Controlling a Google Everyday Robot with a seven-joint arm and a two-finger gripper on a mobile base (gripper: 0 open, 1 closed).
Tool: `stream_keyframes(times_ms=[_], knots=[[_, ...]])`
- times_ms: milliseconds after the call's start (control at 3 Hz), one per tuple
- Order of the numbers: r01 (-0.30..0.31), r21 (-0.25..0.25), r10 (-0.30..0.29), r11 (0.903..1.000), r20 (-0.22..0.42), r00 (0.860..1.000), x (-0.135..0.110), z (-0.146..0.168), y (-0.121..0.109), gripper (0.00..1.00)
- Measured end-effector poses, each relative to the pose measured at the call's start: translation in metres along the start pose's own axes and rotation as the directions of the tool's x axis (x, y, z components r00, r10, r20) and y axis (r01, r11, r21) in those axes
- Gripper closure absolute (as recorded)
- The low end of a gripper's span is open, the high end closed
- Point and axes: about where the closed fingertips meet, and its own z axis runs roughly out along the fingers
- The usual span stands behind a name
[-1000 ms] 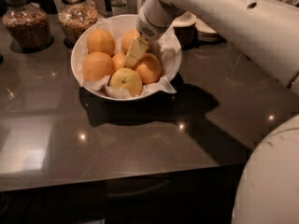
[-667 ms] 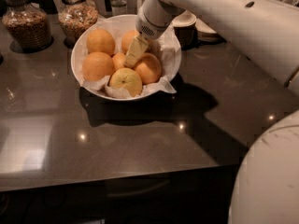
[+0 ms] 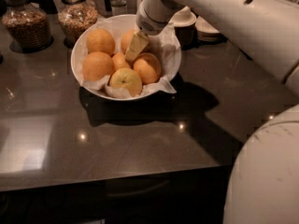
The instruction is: Pick orange from white bowl
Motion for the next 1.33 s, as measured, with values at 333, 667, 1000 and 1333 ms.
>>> stream_keyframes(times_ms=[333,667,1000,1333], knots=[[0.0,0.0,0.0,1.0,0.0,1.0,-0.001,-0.002,-0.001,1.0],[-0.095,0.074,0.092,0.9927,0.045,0.995,-0.008,0.002,-0.026,1.0],[-0.231,0.088,0.214,0.9691,0.163,0.963,-0.008,-0.003,-0.048,1.0],[-0.28,0.001,0.264,0.96,0.326,0.908,-0.008,-0.033,-0.052,1.0]])
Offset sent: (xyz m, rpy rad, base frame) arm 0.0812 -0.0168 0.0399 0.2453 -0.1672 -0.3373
